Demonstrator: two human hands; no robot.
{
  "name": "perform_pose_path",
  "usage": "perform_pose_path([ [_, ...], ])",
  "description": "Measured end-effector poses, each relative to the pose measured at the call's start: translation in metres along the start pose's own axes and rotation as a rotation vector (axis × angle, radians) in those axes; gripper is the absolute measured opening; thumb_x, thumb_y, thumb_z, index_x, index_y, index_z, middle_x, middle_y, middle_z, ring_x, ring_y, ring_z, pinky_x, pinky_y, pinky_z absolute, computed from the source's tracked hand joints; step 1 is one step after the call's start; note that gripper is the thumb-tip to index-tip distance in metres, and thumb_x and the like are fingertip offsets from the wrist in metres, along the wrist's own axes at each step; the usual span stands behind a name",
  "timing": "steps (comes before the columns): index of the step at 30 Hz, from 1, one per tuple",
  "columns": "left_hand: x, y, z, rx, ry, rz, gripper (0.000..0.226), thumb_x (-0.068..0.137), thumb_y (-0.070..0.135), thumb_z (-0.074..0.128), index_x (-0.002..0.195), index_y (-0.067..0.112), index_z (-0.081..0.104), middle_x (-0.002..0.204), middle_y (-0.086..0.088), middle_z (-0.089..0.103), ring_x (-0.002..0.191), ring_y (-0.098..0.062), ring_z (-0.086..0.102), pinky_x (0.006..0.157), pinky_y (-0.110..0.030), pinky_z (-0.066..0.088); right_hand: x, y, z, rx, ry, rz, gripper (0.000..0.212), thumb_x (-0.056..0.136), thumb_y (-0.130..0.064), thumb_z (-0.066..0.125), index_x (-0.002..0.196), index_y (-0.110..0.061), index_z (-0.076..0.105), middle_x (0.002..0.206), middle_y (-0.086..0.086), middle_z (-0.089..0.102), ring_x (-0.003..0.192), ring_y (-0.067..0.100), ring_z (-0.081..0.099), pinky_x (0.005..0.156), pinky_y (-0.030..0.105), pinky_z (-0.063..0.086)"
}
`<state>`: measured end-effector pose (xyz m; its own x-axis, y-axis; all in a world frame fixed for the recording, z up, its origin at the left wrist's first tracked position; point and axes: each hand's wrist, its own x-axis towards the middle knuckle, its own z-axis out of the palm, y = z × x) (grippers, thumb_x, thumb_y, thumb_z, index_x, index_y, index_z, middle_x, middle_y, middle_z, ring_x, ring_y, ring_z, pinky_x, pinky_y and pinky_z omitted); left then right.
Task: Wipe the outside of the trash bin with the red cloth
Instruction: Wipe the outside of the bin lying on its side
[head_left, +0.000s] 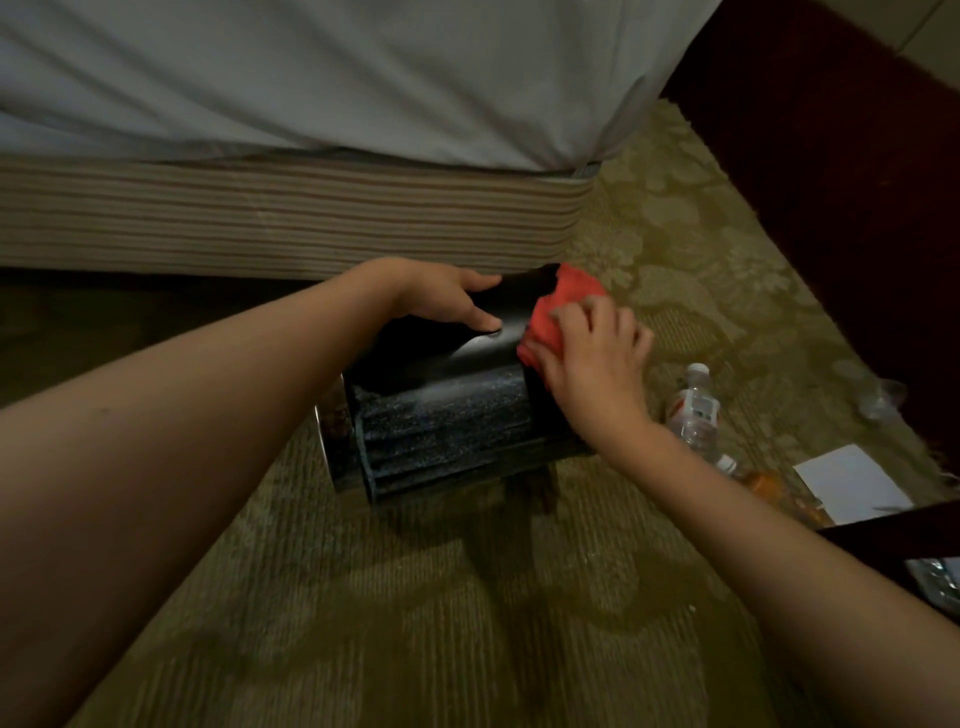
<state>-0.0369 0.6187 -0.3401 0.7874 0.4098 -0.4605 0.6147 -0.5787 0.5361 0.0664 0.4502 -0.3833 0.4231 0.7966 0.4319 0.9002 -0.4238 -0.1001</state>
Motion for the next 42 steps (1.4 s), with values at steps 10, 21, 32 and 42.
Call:
perform_pose_path([
  [10,0.000,0.000,-0.002,-0.009,-0.015,-0.003,0.067,0.090,0.038,0.054,0.147,0.030,0.020,0.155,0.001,0.018,0.142,-0.019,0.017,0.116,-0.032,0.012,-0.065,0.009,0.001,-0.078,-0.055,-0.139,0.053,0.068,-0.026,0.080,0.113,-0.012,0.054,0.111,0.022,0.056,0.094,0.037,0.051,0.080,0.046,0.038],
  [21,-0.002,-0.006,0.002,-0.074,0.092,0.063,0.064,0.091,0.035,0.056,0.146,0.023,0.026,0.152,0.000,0.027,0.139,-0.015,0.025,0.108,-0.020,0.016,0.012,-0.019,-0.001,-0.088,-0.032,-0.062,0.039,0.086,-0.050,0.052,0.111,-0.021,0.060,0.133,0.008,0.049,0.116,0.034,0.044,0.098,0.053,0.026],
  [32,-0.028,-0.039,-0.012,0.228,-0.055,-0.011,0.086,0.077,0.052,0.064,0.146,0.041,0.012,0.157,0.007,0.011,0.143,-0.021,0.015,0.116,-0.040,0.011,-0.012,0.026,-0.017,0.096,-0.307,-0.269,0.061,0.087,-0.052,0.049,0.141,-0.025,0.038,0.154,0.005,0.025,0.141,0.029,0.020,0.113,0.051,0.010],
  [42,-0.025,-0.042,-0.010,0.206,-0.012,0.032,0.082,0.083,0.049,0.059,0.147,0.035,0.011,0.157,0.002,0.009,0.143,-0.021,0.013,0.118,-0.040,0.010,-0.006,0.003,-0.012,0.122,-0.291,-0.244,0.055,0.090,-0.038,0.055,0.141,-0.024,0.040,0.153,0.009,0.027,0.140,0.036,0.020,0.114,0.050,0.006],
])
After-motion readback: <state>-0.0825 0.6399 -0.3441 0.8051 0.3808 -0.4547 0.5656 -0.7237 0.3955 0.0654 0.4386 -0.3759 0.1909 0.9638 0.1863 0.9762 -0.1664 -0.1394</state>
